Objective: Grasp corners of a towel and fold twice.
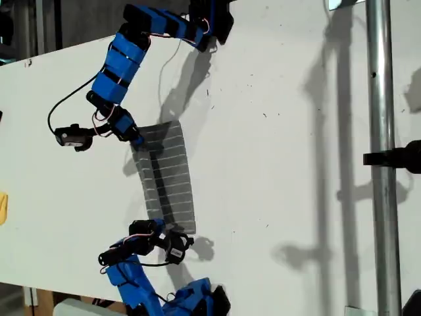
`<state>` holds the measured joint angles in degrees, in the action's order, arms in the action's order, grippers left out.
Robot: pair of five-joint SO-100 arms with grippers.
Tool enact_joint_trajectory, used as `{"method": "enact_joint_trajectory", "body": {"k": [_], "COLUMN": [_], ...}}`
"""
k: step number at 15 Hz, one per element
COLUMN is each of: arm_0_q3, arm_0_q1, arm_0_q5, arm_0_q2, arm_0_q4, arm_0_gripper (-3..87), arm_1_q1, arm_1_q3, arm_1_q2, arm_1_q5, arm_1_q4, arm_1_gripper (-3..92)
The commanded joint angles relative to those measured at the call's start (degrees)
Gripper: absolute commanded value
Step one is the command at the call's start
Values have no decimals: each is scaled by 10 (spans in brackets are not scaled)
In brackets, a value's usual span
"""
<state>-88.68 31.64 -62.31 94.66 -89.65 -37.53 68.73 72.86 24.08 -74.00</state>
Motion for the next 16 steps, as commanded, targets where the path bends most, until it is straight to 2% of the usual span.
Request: {"method": "enact_joint_trajectory", "body": {"k": [1, 6, 11, 12, 13, 14, 15, 16], "arm_0_q3": [-59, -159, -132, -132, -127, -115, -103, -129], "arm_0_q1": [-16, -98, -91, -82, -69, -57, -55, -59], "arm_0_q5": [-15, -88, -92, -91, -90, -95, -115, -113], "arm_0_q2": [37, -12, -138, -122, -95, -61, -18, 61], "arm_0_q4": [13, 114, 127, 112, 69, 3, -61, -67], "arm_0_gripper": [-29, -26, -2, 15, 131, 191, 218, 252], "arm_1_q1": [15, 69, 60, 62, 60, 52, 40, 25], "arm_1_q3": [76, 145, 120, 110, 101, 99, 108, 124], "arm_1_q2": [68, -24, -114, -107, -84, -53, -8, 43], "arm_1_q5": [19, 89, 98, 104, 109, 113, 117, 125], "arm_1_q4": [5, 13, 15, -5, -36, -76, -116, -152], "arm_1_gripper": [-3, -3, -3, -3, 83, 173, 216, 230]}}
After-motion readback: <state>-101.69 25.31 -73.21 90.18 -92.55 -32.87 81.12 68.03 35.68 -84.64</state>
